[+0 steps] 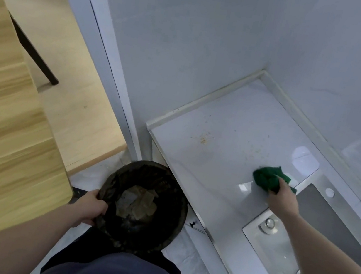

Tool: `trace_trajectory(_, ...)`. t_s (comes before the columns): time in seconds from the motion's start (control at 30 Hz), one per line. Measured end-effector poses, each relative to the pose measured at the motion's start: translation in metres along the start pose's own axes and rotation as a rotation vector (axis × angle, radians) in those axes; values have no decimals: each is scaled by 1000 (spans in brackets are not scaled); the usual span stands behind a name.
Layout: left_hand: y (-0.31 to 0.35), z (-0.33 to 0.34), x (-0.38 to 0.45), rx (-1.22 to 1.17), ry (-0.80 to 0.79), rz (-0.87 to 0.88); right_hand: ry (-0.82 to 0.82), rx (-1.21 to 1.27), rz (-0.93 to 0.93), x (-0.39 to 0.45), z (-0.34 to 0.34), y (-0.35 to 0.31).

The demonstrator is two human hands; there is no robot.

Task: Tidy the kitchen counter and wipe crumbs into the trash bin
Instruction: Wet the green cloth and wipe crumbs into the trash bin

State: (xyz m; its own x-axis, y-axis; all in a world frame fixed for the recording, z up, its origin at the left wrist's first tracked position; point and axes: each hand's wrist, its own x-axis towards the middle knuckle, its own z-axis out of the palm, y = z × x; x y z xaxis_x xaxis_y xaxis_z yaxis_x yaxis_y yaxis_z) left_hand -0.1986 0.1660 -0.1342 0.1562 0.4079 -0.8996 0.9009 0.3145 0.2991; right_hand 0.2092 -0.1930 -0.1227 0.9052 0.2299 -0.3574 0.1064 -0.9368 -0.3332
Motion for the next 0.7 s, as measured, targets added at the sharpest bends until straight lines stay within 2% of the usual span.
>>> trace_trajectory(0.1, 1, 1, -4, 29, 3, 5, 35, 84, 68, -9, 20, -4)
trace_trajectory(0.2, 2, 1, -7, 34, 4, 12, 39, 105, 32, -28, 40, -20)
trace_trajectory(0.37, 2, 2, -9, 33, 5, 18, 4, 48, -164, -88, 81, -68)
trace_trajectory(0.57, -2, 3, -9, 24, 9, 21, -270, 166, -498, -167, 141, -158)
trace_trajectory(0.7, -5, 4, -9, 15, 17, 28, -219, 299, -522, -169, 141, -186)
